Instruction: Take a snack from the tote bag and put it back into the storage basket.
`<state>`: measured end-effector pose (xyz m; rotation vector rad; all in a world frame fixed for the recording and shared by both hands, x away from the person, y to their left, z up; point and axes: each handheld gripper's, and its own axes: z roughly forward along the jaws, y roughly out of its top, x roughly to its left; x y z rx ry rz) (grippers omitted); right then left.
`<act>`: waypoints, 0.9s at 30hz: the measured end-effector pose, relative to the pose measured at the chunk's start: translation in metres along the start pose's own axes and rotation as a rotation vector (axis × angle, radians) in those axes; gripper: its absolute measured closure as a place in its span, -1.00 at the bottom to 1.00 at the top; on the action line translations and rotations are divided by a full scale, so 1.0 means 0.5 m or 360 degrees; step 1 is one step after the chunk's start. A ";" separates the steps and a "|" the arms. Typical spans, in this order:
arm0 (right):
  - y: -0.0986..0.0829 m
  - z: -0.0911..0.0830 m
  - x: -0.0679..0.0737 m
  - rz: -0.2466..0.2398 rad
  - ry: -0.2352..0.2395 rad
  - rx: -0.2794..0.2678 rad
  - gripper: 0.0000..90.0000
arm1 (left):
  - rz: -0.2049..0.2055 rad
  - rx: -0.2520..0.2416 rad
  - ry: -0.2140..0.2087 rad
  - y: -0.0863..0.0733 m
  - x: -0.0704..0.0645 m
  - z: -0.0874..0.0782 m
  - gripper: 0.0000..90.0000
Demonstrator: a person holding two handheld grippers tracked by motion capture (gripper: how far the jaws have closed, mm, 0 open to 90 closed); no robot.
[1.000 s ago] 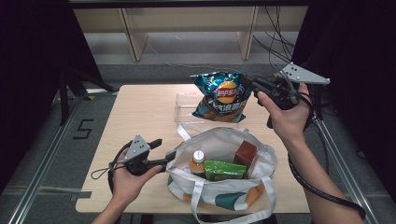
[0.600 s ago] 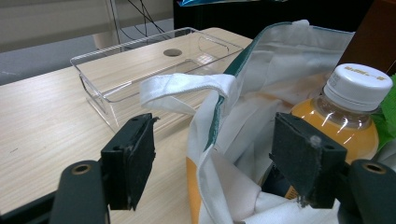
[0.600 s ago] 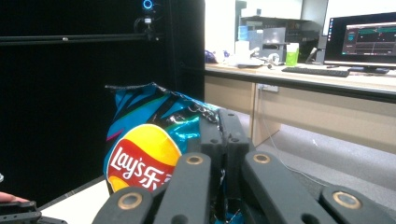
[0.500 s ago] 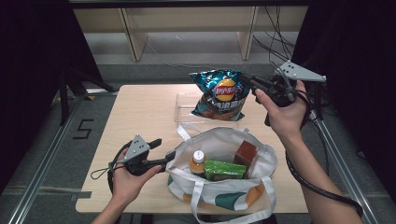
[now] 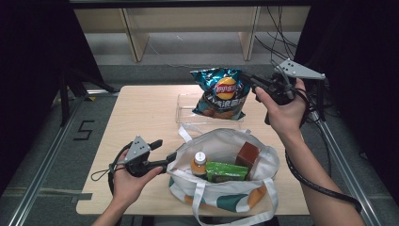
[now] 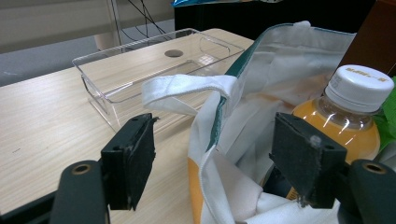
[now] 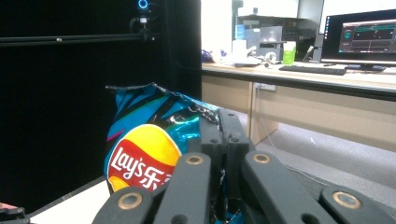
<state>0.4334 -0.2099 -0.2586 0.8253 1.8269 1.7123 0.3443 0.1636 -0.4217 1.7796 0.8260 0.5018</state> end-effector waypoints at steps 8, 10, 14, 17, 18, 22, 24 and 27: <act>-0.002 0.010 0.000 0.0043 -0.0002 0.0003 1.00 | 0.0001 0.0000 0.0001 0.000 0.000 0.000 -0.34; -0.002 0.013 0.000 0.0052 -0.0005 0.0003 1.00 | 0.0002 0.0001 0.0000 0.000 0.000 0.000 -0.34; -0.003 0.019 -0.002 0.0033 -0.0008 0.0008 1.00 | 0.0000 -0.0001 0.0002 -0.001 0.000 0.000 -0.34; -0.004 0.021 -0.001 0.0052 -0.0017 0.0013 1.00 | 0.0001 -0.0001 0.0003 0.000 0.000 -0.001 -0.34; -0.004 0.022 -0.002 0.0052 -0.0020 0.0011 1.00 | -0.0002 -0.0012 -0.0008 -0.001 0.001 0.000 -0.34; -0.004 0.027 -0.004 0.0044 -0.0022 0.0009 1.00 | -0.0001 -0.0009 -0.0004 -0.001 0.001 0.000 -0.34; -0.005 0.029 -0.003 0.0058 -0.0028 0.0010 1.00 | 0.0000 -0.0002 0.0003 0.000 0.000 -0.001 -0.34; -0.005 0.031 -0.004 0.0071 -0.0019 0.0015 1.00 | -0.0002 -0.0011 -0.0006 0.000 0.001 0.000 -0.34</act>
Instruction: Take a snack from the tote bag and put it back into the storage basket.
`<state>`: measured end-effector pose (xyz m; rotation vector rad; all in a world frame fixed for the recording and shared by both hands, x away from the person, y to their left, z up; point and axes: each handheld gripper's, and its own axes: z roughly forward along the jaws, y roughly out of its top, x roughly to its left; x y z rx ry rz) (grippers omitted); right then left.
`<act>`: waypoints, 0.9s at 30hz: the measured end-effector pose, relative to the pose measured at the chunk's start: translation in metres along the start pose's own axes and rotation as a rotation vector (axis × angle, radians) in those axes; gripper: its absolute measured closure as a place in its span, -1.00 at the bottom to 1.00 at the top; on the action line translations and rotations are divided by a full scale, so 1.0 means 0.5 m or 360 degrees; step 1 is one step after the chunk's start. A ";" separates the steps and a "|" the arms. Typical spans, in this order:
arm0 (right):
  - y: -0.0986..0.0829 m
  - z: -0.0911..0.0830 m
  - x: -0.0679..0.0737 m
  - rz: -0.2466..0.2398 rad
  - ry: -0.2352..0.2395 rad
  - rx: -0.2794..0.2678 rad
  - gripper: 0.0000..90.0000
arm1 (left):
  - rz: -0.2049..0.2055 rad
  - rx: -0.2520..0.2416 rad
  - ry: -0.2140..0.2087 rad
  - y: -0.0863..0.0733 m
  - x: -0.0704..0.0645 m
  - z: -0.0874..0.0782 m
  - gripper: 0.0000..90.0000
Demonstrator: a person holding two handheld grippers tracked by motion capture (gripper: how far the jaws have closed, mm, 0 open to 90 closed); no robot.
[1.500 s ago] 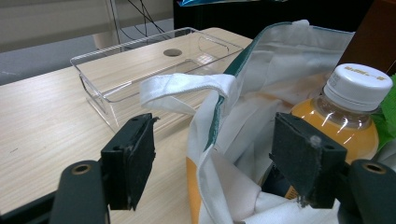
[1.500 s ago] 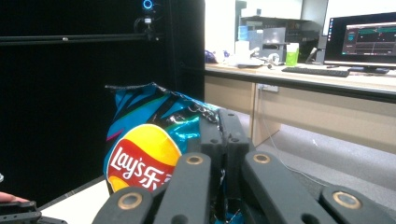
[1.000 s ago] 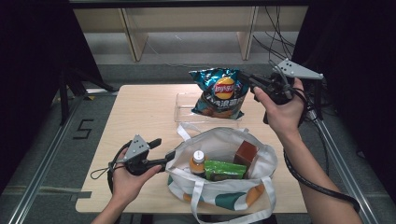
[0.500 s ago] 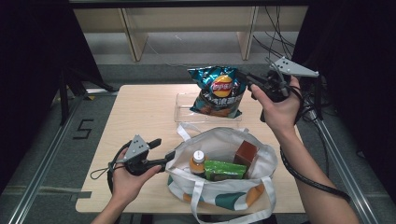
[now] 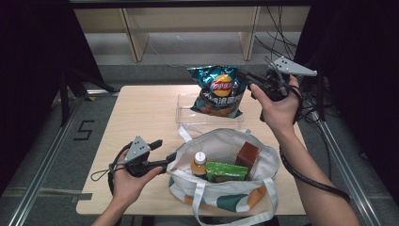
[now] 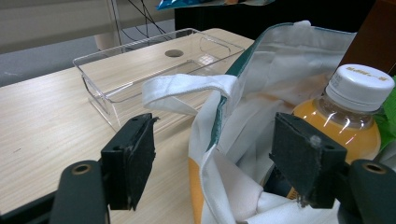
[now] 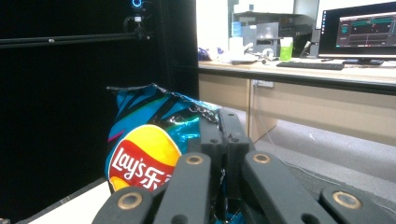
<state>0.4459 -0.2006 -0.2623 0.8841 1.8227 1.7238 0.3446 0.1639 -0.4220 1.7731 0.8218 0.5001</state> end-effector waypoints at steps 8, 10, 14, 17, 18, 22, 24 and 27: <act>0.000 0.009 -0.004 -0.0001 -0.0005 0.0002 1.00 | 0.0002 0.0001 0.0007 0.001 -0.001 -0.001 -0.34; -0.001 0.010 -0.004 -0.0005 -0.0010 0.0012 1.00 | 0.0002 0.0002 0.0007 0.001 -0.001 -0.001 -0.34; -0.002 0.016 -0.006 0.0000 -0.0012 0.0008 1.00 | -0.0005 -0.0007 0.0001 0.000 0.001 0.001 -0.34; -0.003 0.019 -0.007 0.0003 -0.0016 0.0020 1.00 | -0.0009 -0.0005 0.0009 0.001 0.001 -0.001 -0.34; -0.003 0.020 -0.008 -0.0004 -0.0005 0.0018 1.00 | -0.0010 -0.0012 -0.0001 0.000 0.001 0.001 -0.34; -0.004 0.027 -0.008 -0.0004 -0.0020 0.0026 1.00 | -0.0005 -0.0001 0.0001 0.000 0.000 0.002 -0.34; -0.006 0.029 -0.005 0.0011 -0.0008 0.0045 1.00 | -0.0005 0.0001 0.0002 0.000 0.000 0.002 -0.34; -0.009 0.037 -0.008 -0.0006 -0.0020 0.0044 1.00 | -0.0007 -0.0001 0.0002 0.000 0.000 0.002 -0.34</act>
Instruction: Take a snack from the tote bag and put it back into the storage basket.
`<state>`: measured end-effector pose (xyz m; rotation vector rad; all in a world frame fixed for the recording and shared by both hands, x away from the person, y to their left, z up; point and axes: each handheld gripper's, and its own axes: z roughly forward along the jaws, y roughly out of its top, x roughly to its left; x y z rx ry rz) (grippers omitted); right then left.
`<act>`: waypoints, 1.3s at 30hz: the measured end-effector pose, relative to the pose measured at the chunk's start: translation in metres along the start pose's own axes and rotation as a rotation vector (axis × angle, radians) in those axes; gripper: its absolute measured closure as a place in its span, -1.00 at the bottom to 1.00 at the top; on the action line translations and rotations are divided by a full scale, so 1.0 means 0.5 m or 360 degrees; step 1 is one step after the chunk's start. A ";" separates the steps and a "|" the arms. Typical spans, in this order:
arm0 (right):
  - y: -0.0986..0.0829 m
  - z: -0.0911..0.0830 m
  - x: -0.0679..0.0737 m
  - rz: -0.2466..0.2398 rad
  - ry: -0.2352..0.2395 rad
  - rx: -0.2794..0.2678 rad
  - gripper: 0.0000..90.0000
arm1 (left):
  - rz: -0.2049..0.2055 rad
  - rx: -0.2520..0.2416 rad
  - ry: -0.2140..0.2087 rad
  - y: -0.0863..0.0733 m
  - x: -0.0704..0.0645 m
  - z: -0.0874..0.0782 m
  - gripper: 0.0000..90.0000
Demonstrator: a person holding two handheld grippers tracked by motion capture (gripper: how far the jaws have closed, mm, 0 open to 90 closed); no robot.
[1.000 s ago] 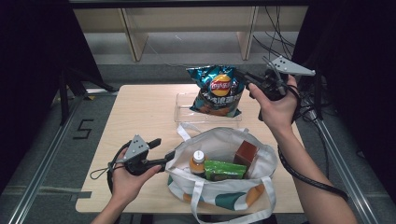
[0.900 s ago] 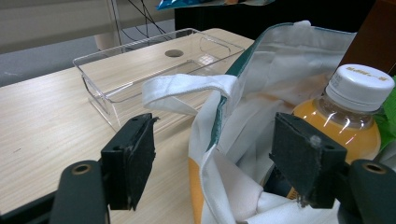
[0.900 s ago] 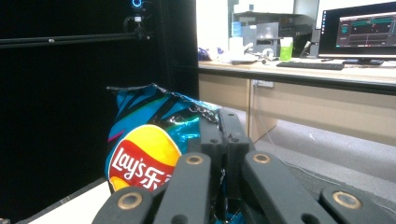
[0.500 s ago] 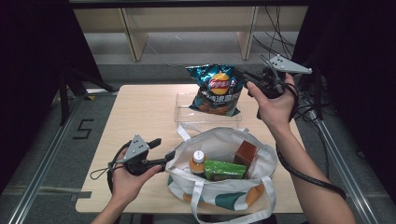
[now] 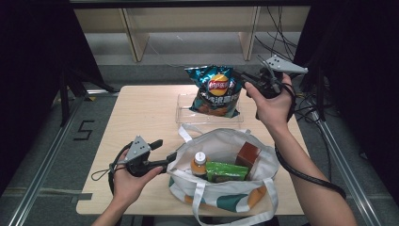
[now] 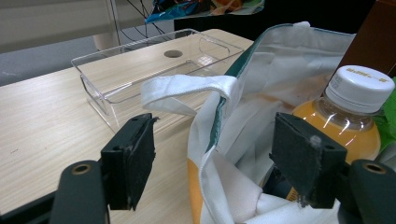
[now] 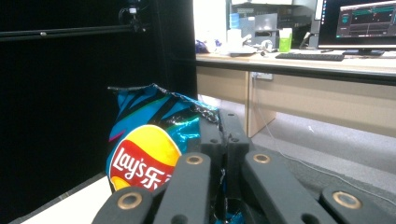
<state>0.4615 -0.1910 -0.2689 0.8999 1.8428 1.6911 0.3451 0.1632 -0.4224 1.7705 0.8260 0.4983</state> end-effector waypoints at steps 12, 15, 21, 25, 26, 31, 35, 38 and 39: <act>-0.002 0.016 -0.004 0.0024 -0.0016 0.0012 1.00 | -0.0001 -0.0006 0.0004 0.000 0.001 -0.001 -0.34; -0.002 0.018 -0.005 0.0021 -0.0012 0.0011 1.00 | 0.0004 -0.0004 0.0003 0.000 0.002 -0.001 -0.34; -0.006 0.026 -0.006 0.0021 -0.0024 0.0001 1.00 | 0.0002 -0.0014 0.0001 0.001 0.002 -0.001 -0.34; -0.010 0.030 -0.009 0.0017 -0.0050 0.0019 1.00 | 0.0004 -0.0003 0.0010 0.001 0.003 -0.003 -0.34; -0.011 0.032 -0.008 0.0016 -0.0051 0.0019 1.00 | 0.0005 -0.0003 0.0009 0.001 0.003 -0.002 -0.34; -0.016 0.038 -0.012 -0.0008 -0.0062 0.0018 1.00 | 0.0001 -0.0011 0.0001 0.000 0.003 -0.001 -0.34; -0.020 0.042 -0.015 -0.0011 -0.0072 0.0013 1.00 | 0.0000 -0.0011 -0.0002 0.000 0.005 -0.001 -0.34; -0.024 0.044 -0.018 -0.0009 -0.0074 0.0015 1.00 | 0.0006 -0.0006 0.0009 0.001 0.004 -0.003 -0.34; -0.024 0.045 -0.017 0.0003 -0.0073 0.0021 1.00 | 0.0005 -0.0007 0.0010 0.001 0.004 -0.003 -0.34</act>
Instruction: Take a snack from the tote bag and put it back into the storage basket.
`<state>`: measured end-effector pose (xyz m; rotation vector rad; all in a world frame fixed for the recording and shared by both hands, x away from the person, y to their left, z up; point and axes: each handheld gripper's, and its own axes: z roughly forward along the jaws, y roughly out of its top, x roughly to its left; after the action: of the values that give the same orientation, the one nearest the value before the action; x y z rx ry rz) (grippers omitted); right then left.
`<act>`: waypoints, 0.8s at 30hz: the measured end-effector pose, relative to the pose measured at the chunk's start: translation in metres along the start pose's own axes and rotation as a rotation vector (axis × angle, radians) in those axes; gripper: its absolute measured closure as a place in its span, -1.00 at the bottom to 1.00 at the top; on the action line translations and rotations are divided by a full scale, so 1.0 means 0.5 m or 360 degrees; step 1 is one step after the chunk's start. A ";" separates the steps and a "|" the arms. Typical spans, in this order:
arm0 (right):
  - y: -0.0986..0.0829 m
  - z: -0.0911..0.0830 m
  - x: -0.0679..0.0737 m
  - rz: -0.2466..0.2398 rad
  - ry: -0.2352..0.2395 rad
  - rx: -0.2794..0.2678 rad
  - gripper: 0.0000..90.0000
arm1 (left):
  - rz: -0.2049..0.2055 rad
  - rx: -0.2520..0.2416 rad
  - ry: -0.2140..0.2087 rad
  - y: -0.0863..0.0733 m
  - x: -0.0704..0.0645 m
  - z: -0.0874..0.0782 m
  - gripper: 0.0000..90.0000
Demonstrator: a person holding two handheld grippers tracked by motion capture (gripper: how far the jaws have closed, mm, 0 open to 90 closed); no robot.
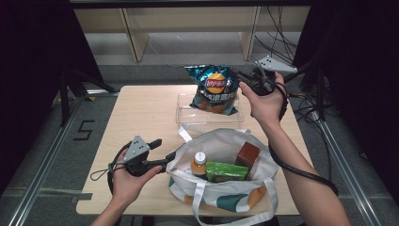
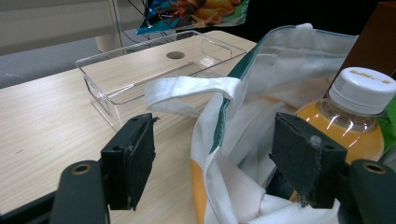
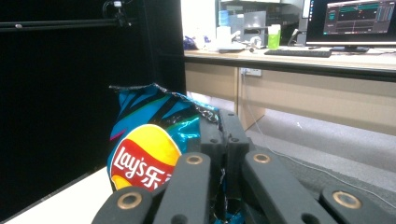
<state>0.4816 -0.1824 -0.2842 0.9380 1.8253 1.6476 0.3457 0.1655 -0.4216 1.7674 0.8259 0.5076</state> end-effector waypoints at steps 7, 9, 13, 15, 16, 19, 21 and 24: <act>-0.002 0.009 -0.005 -0.0003 -0.0004 -0.0010 1.00 | 0.0001 0.0001 0.0001 0.000 0.000 0.000 -0.34; -0.003 0.011 -0.005 0.0002 -0.0015 0.0000 1.00 | 0.0003 0.0001 0.0003 0.000 0.001 -0.001 -0.34; -0.004 0.016 -0.008 -0.0006 -0.0014 -0.0001 1.00 | -0.0001 -0.0001 0.0001 0.000 0.000 0.000 -0.34; -0.004 0.019 -0.008 -0.0006 -0.0020 0.0001 1.00 | 0.0003 0.0001 0.0001 0.000 0.000 -0.001 -0.34; -0.004 0.020 -0.007 -0.0006 -0.0012 0.0011 1.00 | 0.0001 -0.0002 0.0001 0.001 0.000 0.000 -0.34; -0.003 0.024 -0.007 -0.0007 -0.0018 0.0014 1.00 | 0.0000 -0.0001 0.0003 0.000 0.001 -0.001 -0.34; -0.004 0.026 -0.008 0.0015 -0.0015 0.0015 1.00 | -0.0002 -0.0003 0.0003 0.000 0.001 -0.001 -0.34; -0.004 0.030 -0.010 0.0004 -0.0018 0.0015 1.00 | 0.0002 -0.0001 0.0003 0.000 0.001 -0.001 -0.34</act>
<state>0.4958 -0.1766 -0.2889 0.9524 1.8267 1.6335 0.3457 0.1660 -0.4213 1.7670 0.8259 0.5099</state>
